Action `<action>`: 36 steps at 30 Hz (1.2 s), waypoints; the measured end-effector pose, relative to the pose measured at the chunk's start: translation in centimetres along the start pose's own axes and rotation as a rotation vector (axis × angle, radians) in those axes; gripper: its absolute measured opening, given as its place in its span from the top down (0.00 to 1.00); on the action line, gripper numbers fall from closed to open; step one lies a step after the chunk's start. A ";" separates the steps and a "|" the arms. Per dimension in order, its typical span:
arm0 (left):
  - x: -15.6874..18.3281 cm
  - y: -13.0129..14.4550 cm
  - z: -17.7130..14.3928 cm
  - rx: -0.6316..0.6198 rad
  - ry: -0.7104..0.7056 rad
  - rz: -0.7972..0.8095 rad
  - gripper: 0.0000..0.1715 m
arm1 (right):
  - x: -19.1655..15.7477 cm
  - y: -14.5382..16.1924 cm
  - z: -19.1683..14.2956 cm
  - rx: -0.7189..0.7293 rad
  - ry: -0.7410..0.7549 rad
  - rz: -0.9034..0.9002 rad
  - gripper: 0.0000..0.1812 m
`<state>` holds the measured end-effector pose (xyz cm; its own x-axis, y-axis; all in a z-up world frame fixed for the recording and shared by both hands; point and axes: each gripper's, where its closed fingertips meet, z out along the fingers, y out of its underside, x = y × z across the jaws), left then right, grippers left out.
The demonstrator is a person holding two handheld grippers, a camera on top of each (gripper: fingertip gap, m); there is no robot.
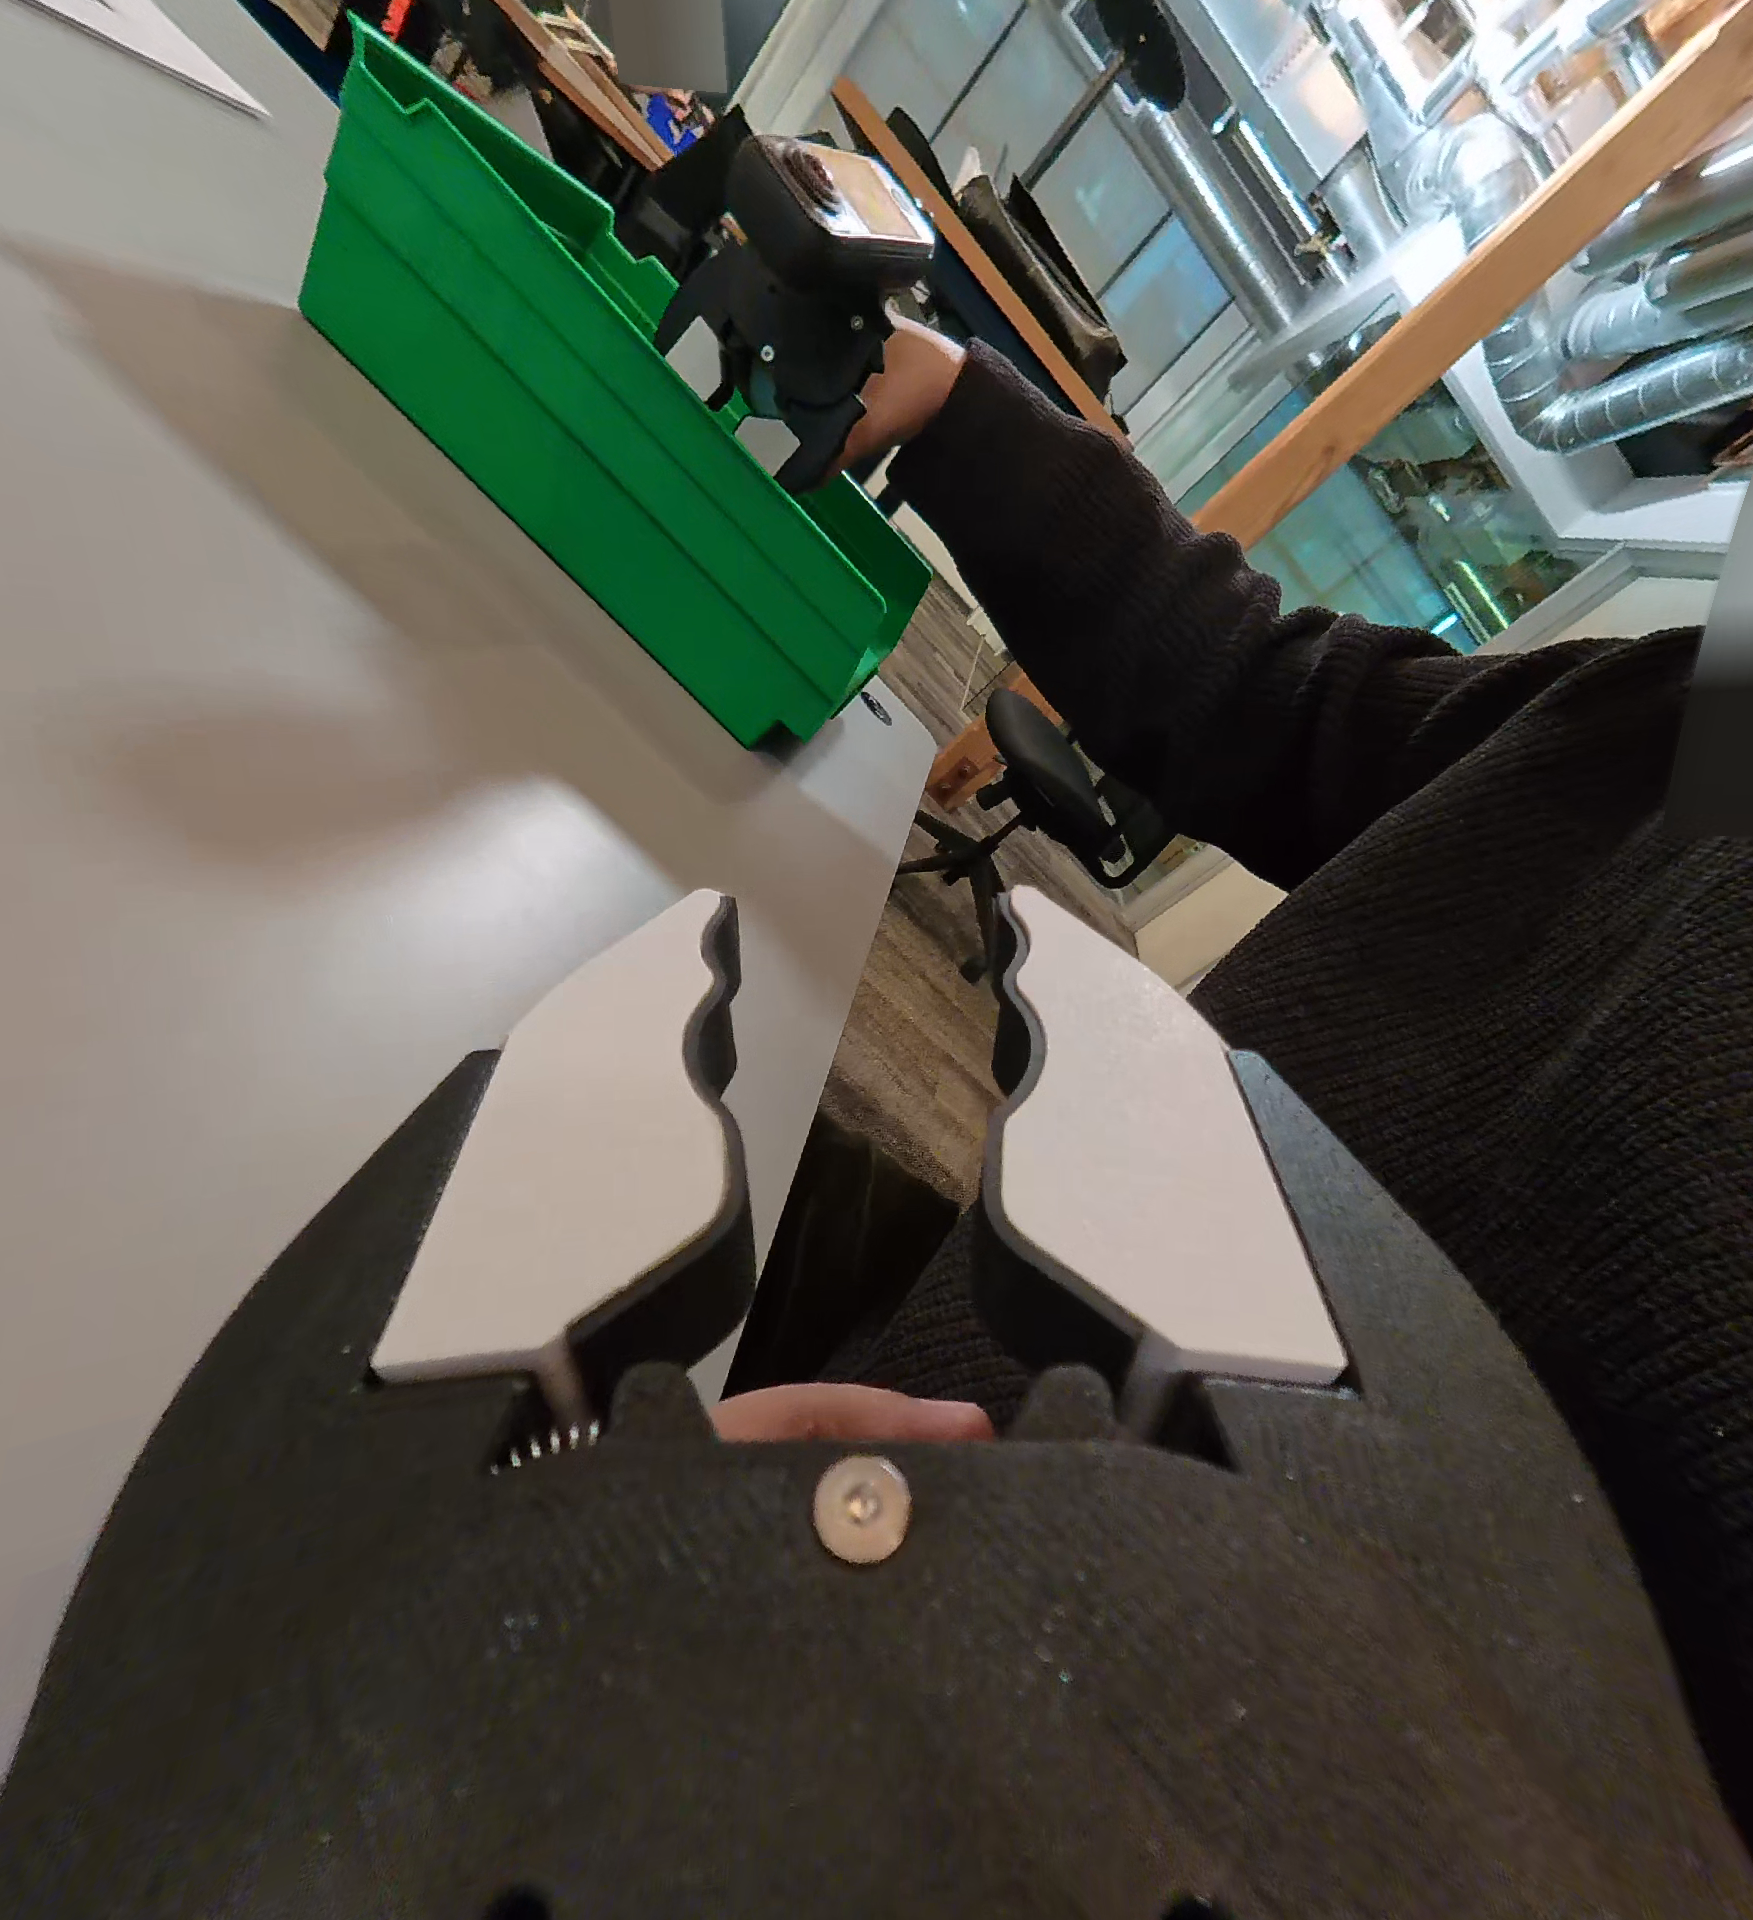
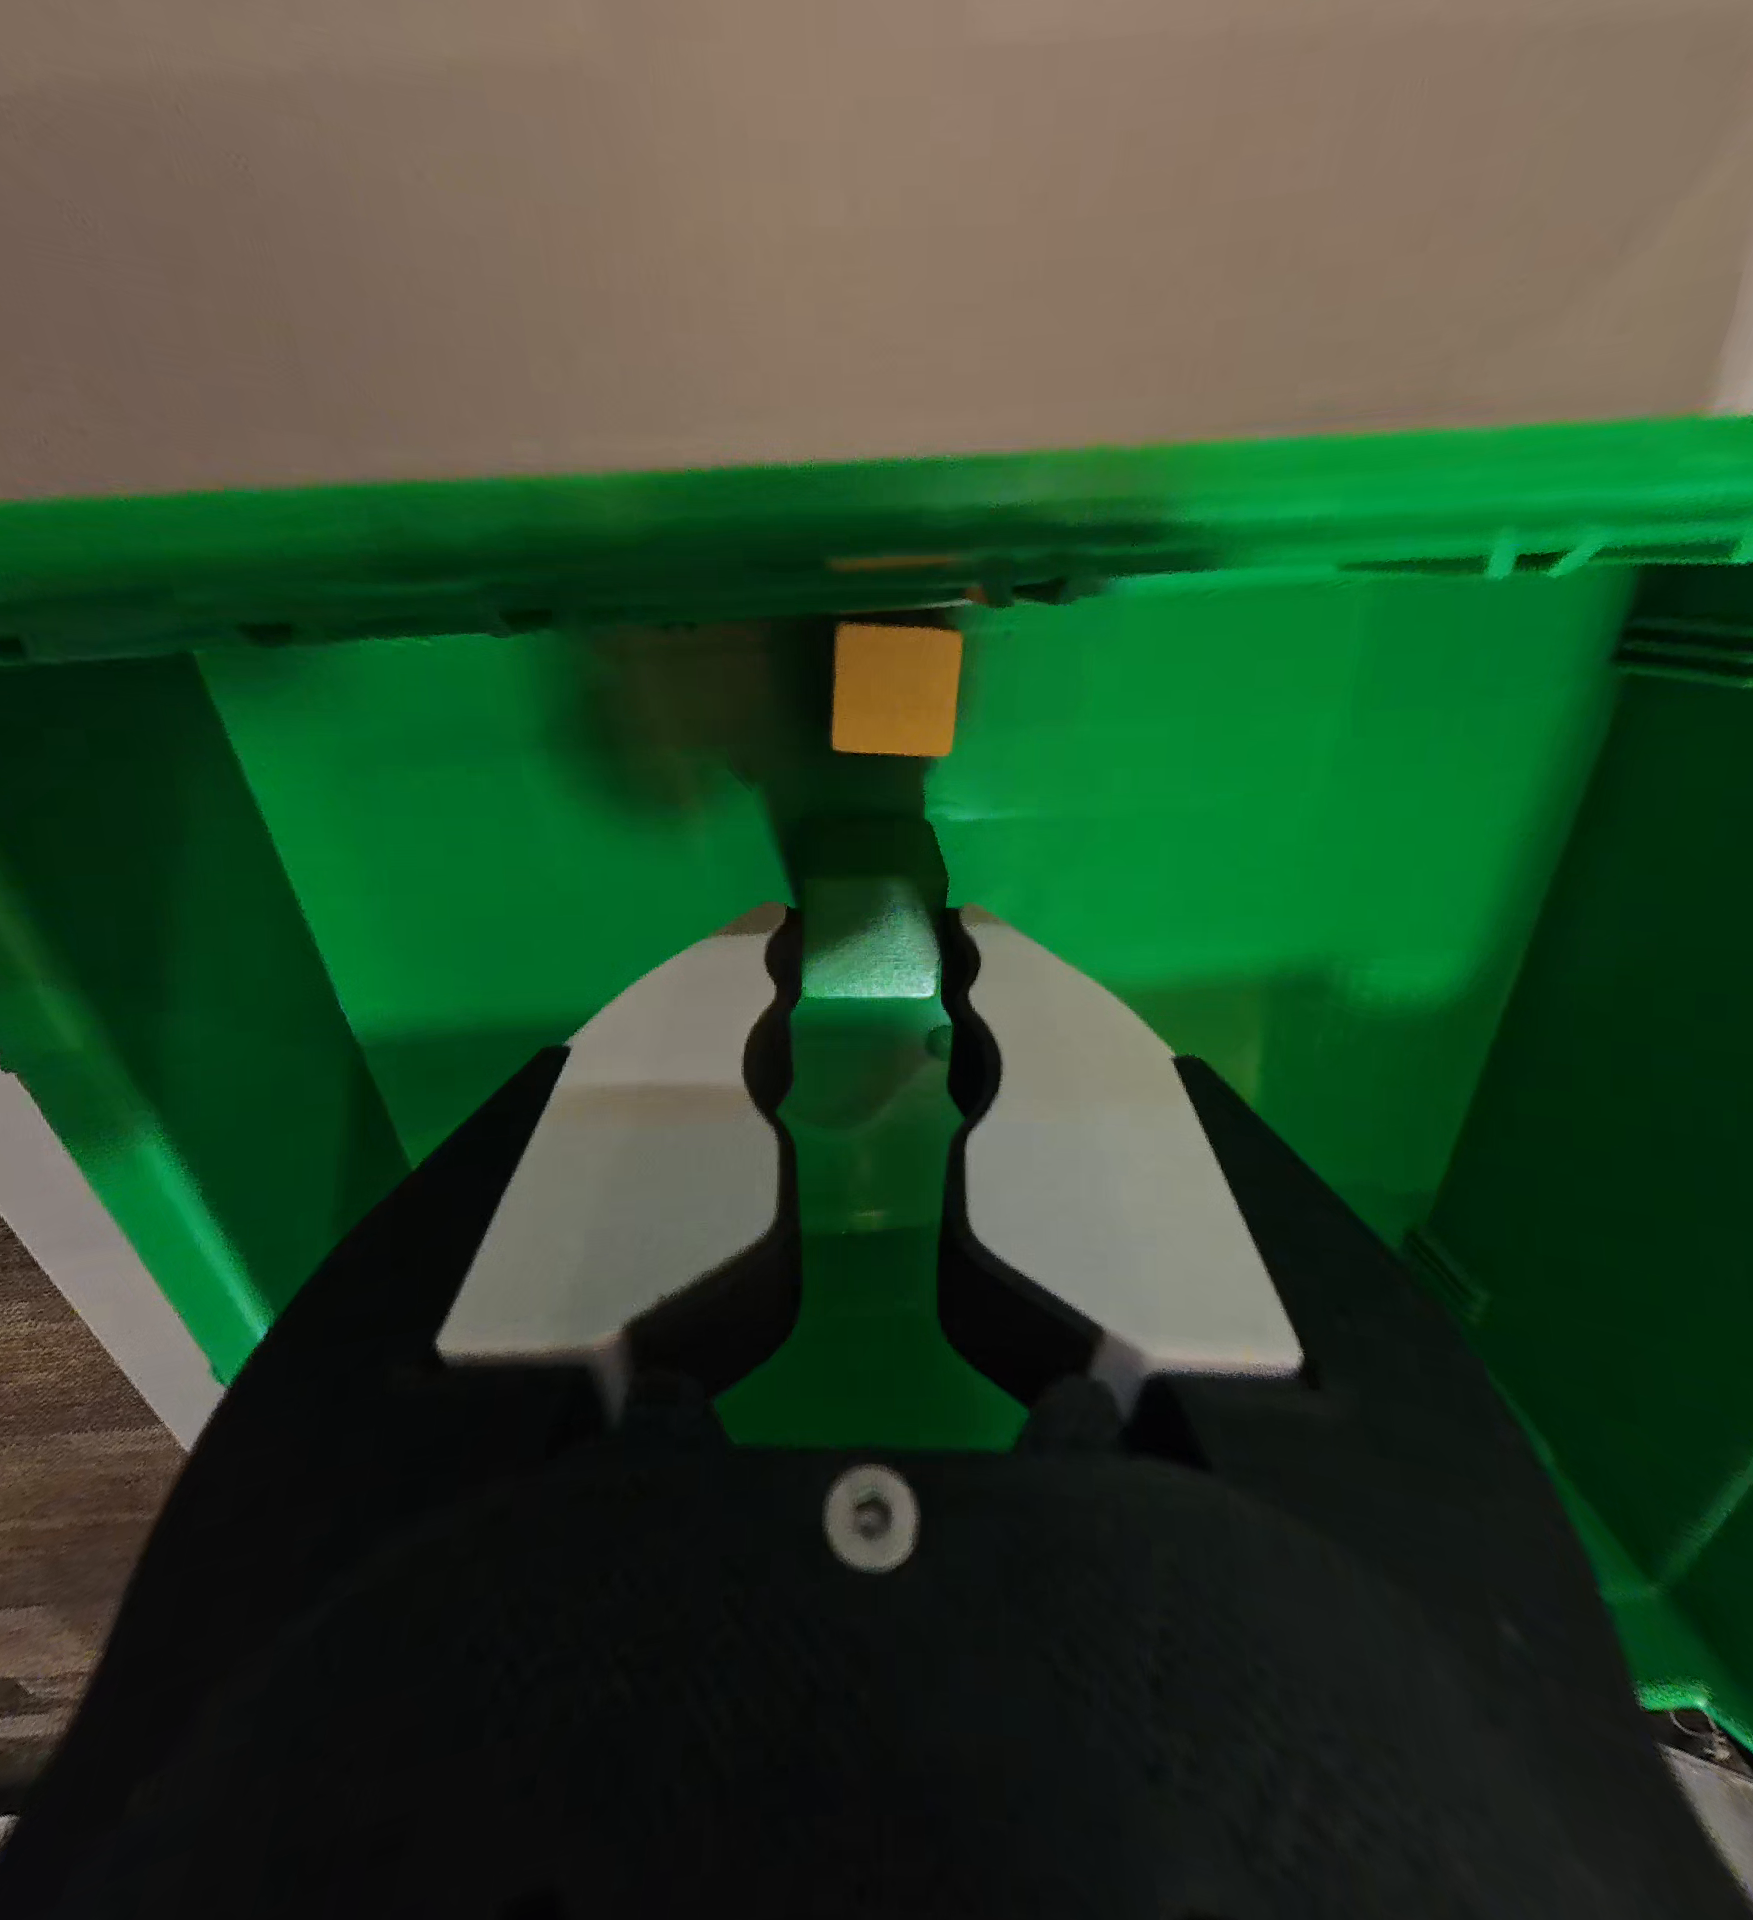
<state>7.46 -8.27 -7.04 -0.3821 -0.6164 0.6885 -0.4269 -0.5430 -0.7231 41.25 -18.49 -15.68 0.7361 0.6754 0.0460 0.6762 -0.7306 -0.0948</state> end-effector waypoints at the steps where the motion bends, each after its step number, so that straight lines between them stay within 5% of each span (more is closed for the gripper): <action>1: 0.0 0.1 0.0 -0.003 0.001 0.004 0.73 | 0.0 -0.1 0.0 0.002 -0.003 -0.002 0.86; 18: 1.1 1.0 0.2 -0.051 0.065 0.002 0.75 | 0.1 -0.7 0.2 -0.030 -0.010 -0.004 0.85; 24: 0.8 0.6 0.0 -0.025 0.062 -0.023 0.75 | 0.2 -1.0 -0.4 -0.003 0.018 -0.006 0.73; 29: 0.8 -0.2 -0.4 0.019 0.071 -0.051 0.75 | 0.3 -0.8 -1.8 0.007 0.083 0.009 0.73; 36: 1.7 -0.7 -1.3 0.013 0.051 0.011 0.76 | 0.8 -4.8 -9.6 0.381 0.319 0.120 0.75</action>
<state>6.03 -8.14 -5.29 -0.4282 -0.5923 0.6825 -0.4120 -0.5442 -0.7308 38.91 -15.43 -5.60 0.8207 0.4810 0.3085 0.5710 -0.6722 -0.4712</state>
